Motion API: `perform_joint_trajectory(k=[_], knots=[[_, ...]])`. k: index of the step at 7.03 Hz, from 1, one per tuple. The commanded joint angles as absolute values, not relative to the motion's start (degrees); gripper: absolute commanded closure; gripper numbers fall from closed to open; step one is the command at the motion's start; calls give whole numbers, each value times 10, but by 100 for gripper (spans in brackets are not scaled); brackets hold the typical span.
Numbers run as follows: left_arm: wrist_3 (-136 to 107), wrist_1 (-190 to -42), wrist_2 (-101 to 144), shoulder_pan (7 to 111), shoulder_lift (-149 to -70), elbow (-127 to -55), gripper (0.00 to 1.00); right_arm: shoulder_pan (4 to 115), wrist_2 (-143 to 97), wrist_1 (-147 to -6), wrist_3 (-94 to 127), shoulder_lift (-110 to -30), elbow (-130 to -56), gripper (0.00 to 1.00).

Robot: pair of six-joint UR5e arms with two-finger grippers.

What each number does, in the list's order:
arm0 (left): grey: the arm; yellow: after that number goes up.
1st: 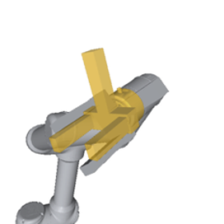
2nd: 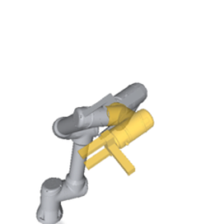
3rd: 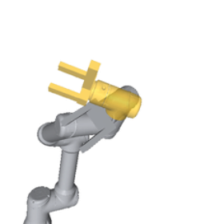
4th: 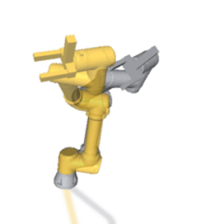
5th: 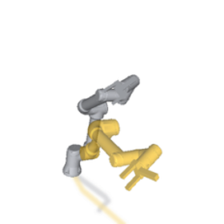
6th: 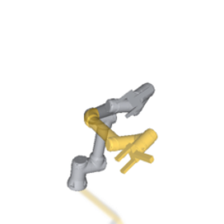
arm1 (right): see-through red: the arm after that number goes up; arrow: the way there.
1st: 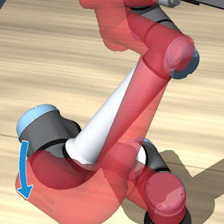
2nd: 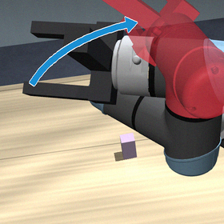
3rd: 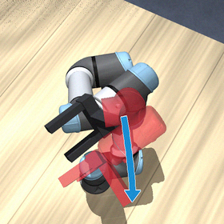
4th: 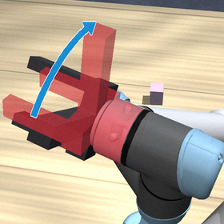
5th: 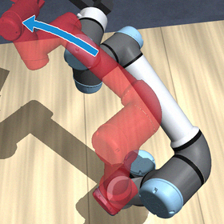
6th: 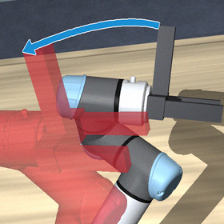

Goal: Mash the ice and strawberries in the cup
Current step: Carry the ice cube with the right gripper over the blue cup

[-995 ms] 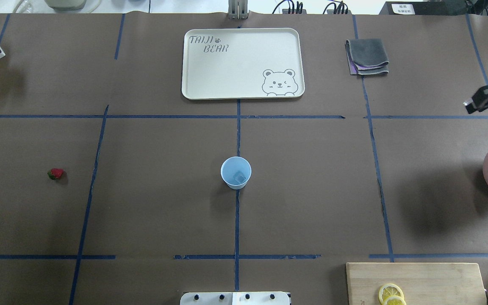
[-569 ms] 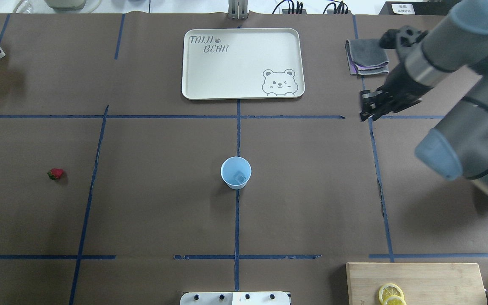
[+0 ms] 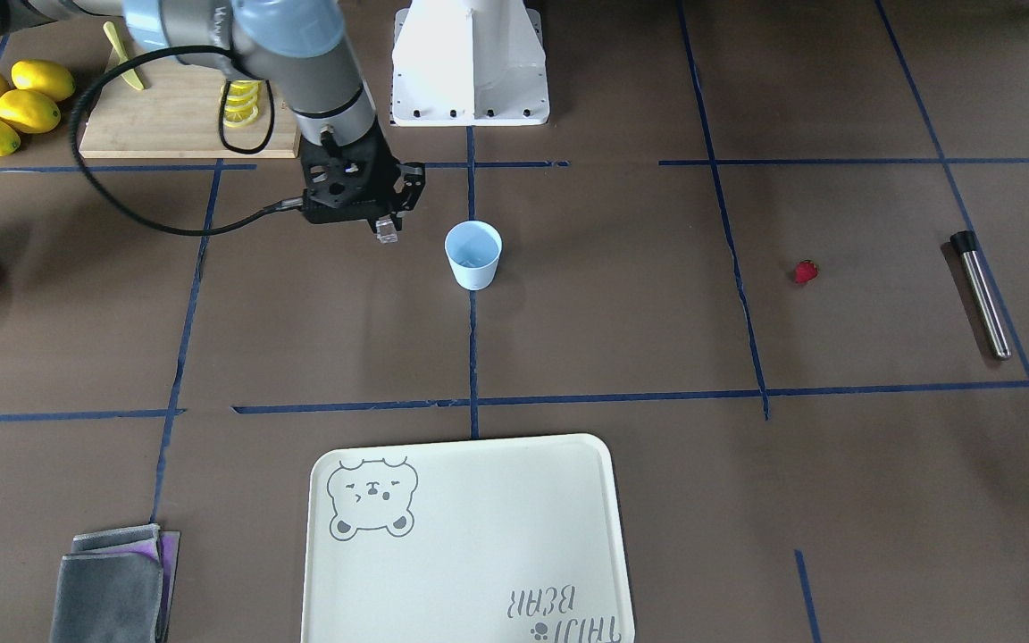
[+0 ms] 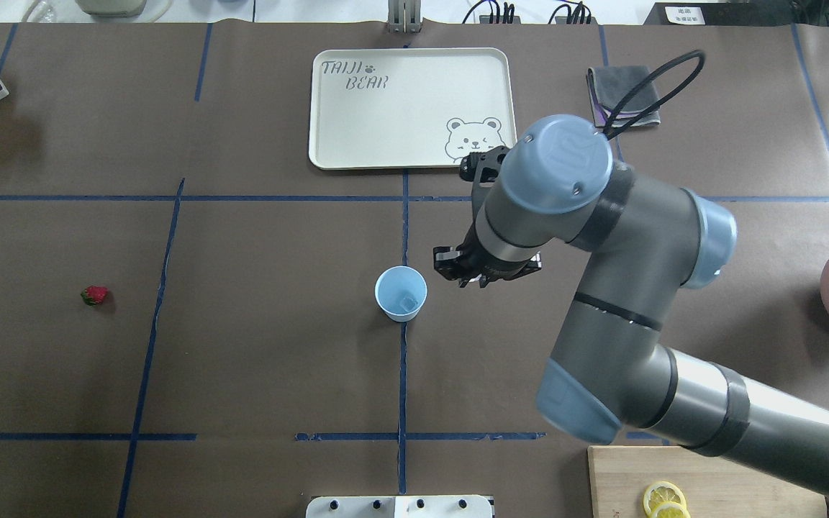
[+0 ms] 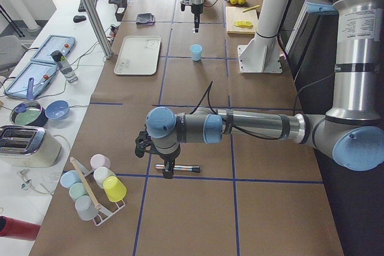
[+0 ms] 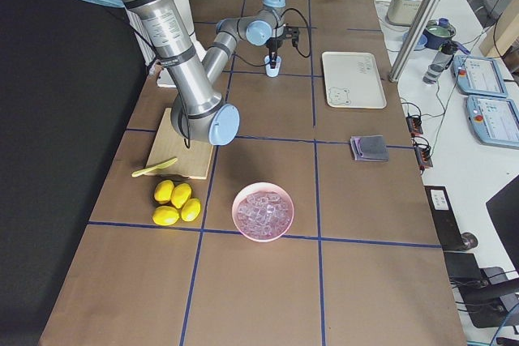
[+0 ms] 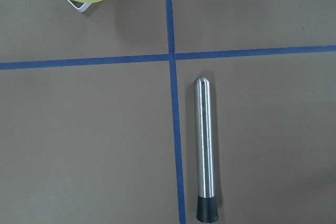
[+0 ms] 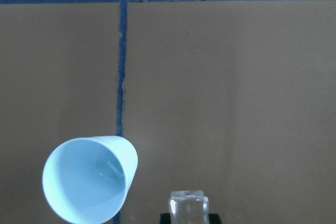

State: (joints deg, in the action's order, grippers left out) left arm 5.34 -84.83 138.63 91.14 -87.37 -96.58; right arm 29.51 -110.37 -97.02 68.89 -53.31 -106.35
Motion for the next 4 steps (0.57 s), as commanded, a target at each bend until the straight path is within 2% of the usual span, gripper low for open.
perform_joint_trajectory(k=[1, 4], knots=[[54, -849, 1387, 911, -874, -964, 0, 258, -1067, -980, 711, -488, -1019, 100], [54, -849, 1386, 911, -874, -964, 0, 258, -1065, -979, 712, -449, -976, 100]])
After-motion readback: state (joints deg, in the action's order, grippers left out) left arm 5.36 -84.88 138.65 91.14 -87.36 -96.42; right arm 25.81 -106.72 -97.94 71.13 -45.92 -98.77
